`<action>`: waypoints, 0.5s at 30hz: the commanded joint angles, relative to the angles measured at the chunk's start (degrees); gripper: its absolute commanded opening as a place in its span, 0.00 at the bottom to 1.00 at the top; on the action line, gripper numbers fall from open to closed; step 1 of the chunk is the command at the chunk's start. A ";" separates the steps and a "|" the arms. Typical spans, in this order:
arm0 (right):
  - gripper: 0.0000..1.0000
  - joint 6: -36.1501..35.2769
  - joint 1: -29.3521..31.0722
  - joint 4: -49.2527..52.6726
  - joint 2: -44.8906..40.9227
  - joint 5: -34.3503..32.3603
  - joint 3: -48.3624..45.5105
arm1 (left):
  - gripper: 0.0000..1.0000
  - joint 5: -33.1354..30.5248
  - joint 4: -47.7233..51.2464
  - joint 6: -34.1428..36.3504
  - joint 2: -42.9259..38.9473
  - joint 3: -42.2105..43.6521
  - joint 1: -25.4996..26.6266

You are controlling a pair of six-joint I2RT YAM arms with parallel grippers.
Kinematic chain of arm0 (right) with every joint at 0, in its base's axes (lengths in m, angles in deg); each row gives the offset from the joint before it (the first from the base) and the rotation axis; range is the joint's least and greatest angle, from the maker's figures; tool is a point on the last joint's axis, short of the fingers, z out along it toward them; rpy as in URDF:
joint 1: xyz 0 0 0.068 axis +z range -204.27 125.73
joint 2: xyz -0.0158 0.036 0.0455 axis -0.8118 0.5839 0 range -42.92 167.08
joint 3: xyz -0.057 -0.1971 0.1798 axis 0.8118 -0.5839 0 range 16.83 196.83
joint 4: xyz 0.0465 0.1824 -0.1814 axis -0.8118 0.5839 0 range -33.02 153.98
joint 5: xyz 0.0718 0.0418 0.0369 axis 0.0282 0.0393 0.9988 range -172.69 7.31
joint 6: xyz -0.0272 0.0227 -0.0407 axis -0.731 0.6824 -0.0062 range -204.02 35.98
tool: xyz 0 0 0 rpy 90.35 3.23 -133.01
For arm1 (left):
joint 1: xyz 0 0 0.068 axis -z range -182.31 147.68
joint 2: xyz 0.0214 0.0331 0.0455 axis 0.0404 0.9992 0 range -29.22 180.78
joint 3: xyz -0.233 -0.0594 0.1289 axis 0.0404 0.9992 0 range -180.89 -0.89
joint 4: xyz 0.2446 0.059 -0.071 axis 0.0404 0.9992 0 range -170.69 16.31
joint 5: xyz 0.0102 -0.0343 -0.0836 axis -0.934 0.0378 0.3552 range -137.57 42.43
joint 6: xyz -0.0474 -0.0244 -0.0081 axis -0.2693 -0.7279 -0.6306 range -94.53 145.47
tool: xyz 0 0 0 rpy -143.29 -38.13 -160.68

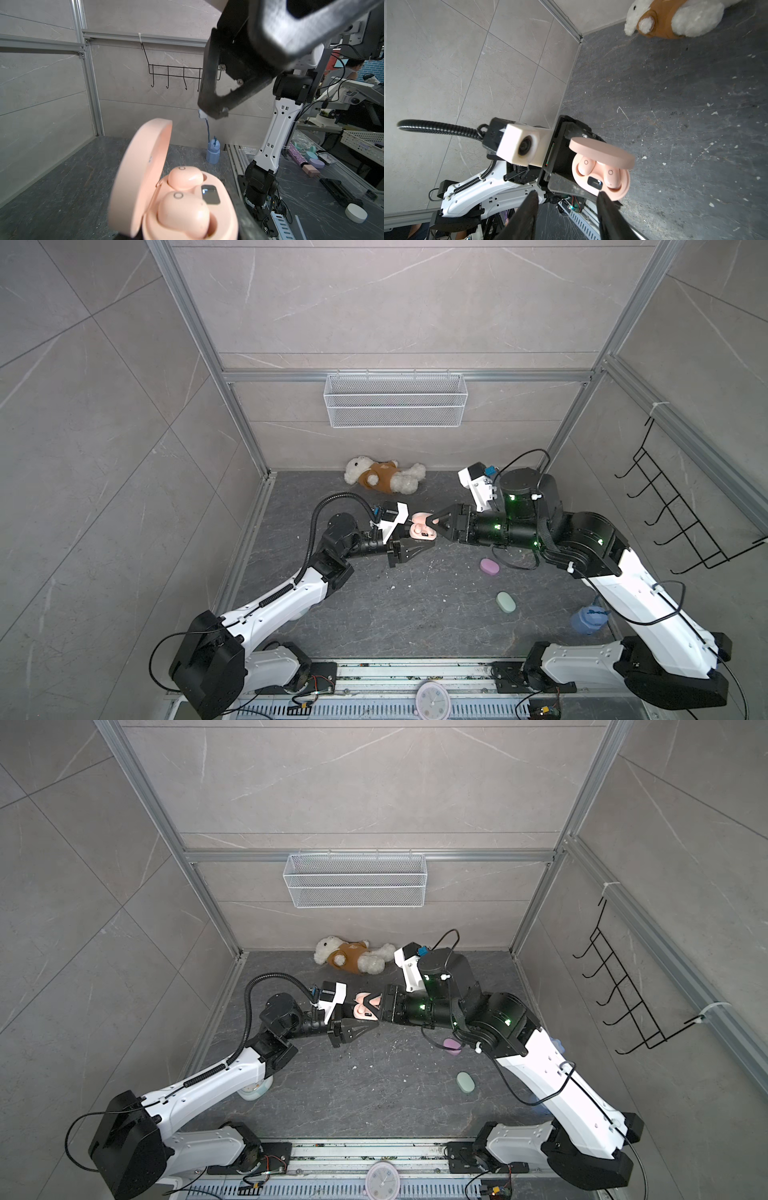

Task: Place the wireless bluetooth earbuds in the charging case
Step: 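Open the right gripper and raise it off the seated earbud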

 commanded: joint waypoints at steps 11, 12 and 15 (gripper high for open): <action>0.46 -9.86 -6.30 14.52 15.71 -0.59 19.03 | 0.14 1.03 -0.51 1.53 -2.73 -1.70 0.09; 0.44 -9.90 -6.08 14.48 15.82 0.05 18.93 | 0.14 1.08 -0.48 1.55 -2.75 -1.77 0.10; 0.43 -9.41 -4.05 13.90 14.60 0.14 16.71 | 0.14 1.05 -0.30 1.89 -2.40 -2.04 0.10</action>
